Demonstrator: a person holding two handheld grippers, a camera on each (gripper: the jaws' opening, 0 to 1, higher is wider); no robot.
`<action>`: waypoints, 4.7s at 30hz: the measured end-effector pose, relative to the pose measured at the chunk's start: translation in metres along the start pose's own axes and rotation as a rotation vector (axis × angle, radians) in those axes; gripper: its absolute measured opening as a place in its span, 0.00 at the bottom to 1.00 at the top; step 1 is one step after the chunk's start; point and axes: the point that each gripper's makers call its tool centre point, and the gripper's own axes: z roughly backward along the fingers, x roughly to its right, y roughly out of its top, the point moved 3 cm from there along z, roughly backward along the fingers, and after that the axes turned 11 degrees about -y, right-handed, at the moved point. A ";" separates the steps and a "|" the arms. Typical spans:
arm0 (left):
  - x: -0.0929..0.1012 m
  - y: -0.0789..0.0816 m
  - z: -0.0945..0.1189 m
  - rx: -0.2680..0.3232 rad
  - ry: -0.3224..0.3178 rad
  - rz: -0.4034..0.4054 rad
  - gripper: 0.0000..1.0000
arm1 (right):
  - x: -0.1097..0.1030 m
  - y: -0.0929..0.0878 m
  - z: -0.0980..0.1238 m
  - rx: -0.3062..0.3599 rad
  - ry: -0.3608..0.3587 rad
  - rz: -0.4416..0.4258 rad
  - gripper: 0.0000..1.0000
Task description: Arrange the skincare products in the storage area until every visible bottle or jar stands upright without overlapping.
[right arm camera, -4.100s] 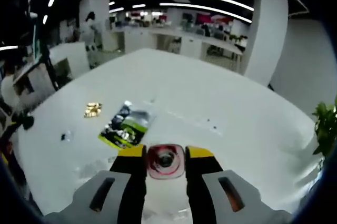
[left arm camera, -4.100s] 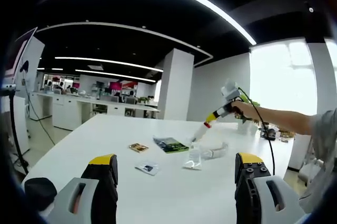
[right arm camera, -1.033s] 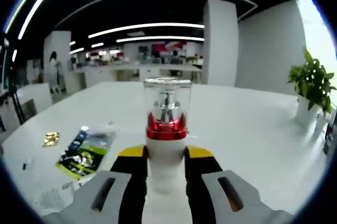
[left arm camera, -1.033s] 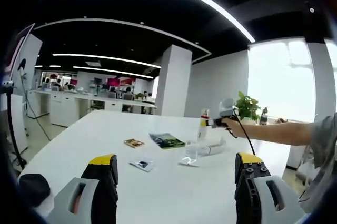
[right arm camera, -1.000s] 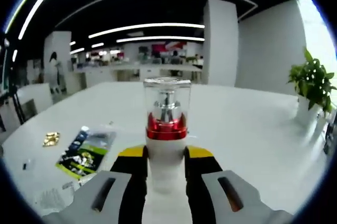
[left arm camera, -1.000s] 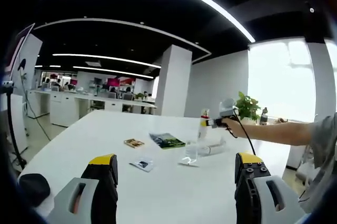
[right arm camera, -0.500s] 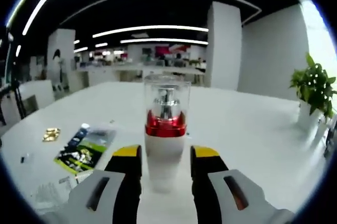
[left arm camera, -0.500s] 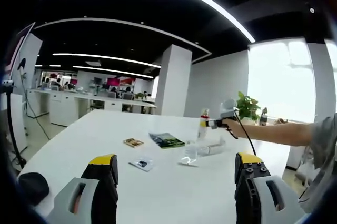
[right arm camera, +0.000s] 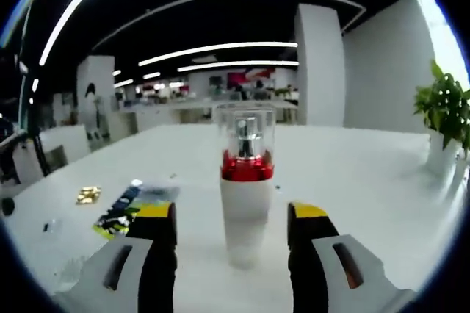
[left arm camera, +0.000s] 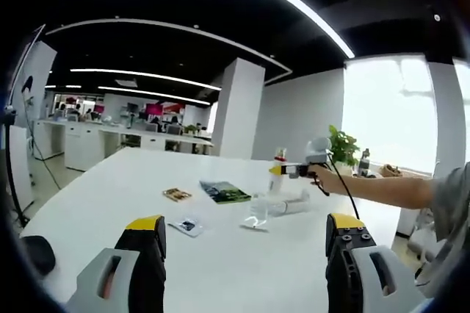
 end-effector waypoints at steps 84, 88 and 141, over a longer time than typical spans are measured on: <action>-0.024 -0.066 -0.314 -0.744 -0.032 -0.069 0.59 | 0.013 -0.030 0.077 0.072 0.010 -0.005 0.68; -0.019 -0.069 -0.315 -0.752 -0.037 -0.062 0.57 | 0.011 -0.030 0.077 0.065 0.027 -0.003 0.73; 0.003 0.023 -0.286 -0.409 -0.085 -0.106 0.31 | 0.013 -0.034 0.084 0.053 0.070 -0.088 0.76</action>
